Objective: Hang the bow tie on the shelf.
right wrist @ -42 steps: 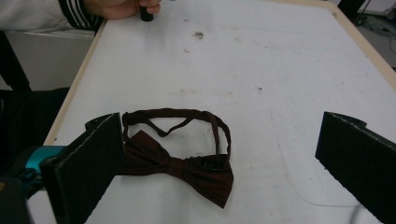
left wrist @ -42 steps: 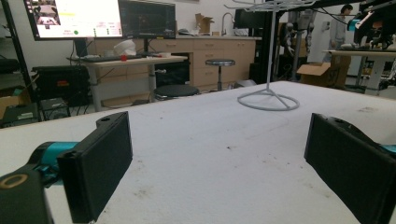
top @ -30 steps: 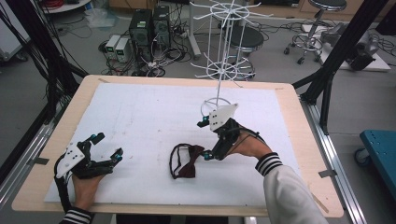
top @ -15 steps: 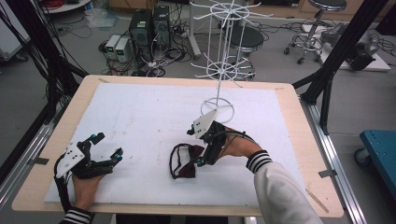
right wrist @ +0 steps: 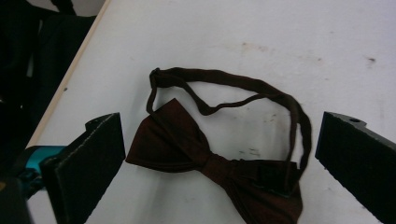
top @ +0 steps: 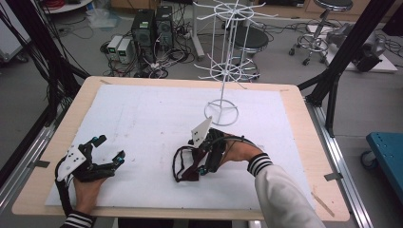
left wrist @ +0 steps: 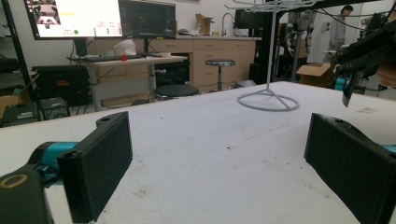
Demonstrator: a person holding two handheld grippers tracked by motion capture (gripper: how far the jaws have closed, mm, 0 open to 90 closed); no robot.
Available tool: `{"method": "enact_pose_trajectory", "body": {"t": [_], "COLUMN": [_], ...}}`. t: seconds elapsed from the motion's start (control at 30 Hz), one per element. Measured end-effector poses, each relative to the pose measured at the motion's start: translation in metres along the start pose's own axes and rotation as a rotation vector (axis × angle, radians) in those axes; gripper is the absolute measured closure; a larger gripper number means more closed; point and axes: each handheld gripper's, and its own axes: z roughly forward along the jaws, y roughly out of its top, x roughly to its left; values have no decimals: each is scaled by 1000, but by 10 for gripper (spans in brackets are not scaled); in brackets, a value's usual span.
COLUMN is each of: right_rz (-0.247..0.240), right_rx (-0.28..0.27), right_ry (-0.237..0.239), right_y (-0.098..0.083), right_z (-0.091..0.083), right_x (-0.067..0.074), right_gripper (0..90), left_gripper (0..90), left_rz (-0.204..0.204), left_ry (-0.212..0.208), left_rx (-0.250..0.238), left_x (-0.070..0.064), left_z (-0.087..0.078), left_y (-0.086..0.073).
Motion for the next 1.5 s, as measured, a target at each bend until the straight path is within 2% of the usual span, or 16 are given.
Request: {"method": "enact_pose_trajectory", "body": {"t": [0.07, 0.33, 0.47, 0.6, 0.8, 0.83, 1.03, 1.1, 1.37, 1.5], "right_rz": [10, 14, -4, -10, -37, -44, -57, -70, -84, -84], "right_rx": [11, 41, 75, 88, 142, 151, 176, 183, 220, 226], "right_ry": [22, 54, 76, 80, 68, 61, 51, 59, 61, 55], "right_y": [0, -2, -5, -6, -7, -7, -7, -7, -8, -8], "right_z": [4, 12, 17, 20, 24, 24, 25, 25, 27, 26], "right_x": [0, 0, -1, -1, -2, -2, -3, -4, -4, -5], "right_gripper": [7, 8, 16, 16, 21, 61, 73, 155, 232, 329], "left_gripper": [81, 81, 81, 81, 81, 81, 81, 81, 81, 81], "left_rz": [0, -3, -2, 0, -3, -3, -1, 0, -3, -2], "left_ry": [0, 0, 0, 0, 1, 0, 1, 1, 1, -1], "left_rx": [0, -2, -2, -1, -4, -2, -4, -3, -4, -4], "left_x": [0, 0, 0, 0, 0, 0, 0, 0, 0, 0], "left_z": [0, 0, 0, 0, 0, 0, 0, 0, 0, 0], "left_y": [0, 0, 0, 0, 0, 0, 0, 0, 0, 0]}}
